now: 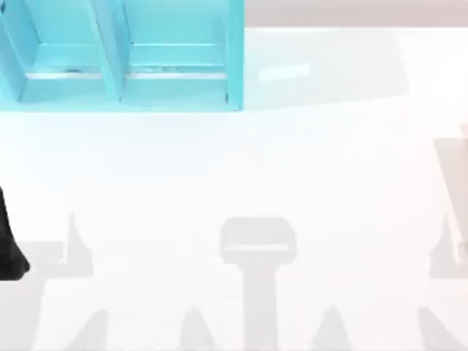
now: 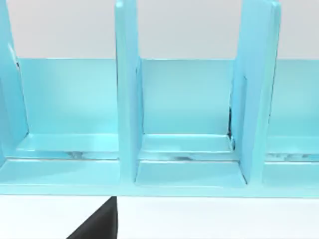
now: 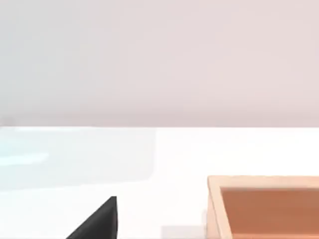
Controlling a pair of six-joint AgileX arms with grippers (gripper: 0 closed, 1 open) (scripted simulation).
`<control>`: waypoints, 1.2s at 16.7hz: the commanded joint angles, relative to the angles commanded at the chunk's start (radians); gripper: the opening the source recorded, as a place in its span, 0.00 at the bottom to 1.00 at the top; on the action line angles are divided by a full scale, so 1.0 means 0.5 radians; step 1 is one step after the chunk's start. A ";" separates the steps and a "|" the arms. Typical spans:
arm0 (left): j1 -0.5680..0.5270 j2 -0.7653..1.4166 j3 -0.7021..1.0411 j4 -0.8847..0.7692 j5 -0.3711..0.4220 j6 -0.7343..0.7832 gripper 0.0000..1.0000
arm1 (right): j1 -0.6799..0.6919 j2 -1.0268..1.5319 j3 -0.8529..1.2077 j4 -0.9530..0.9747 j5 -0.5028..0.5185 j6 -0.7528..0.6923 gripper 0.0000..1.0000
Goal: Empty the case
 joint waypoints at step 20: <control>0.000 0.000 0.000 0.000 0.000 0.000 1.00 | -0.973 2.855 2.195 -2.015 0.015 -0.908 1.00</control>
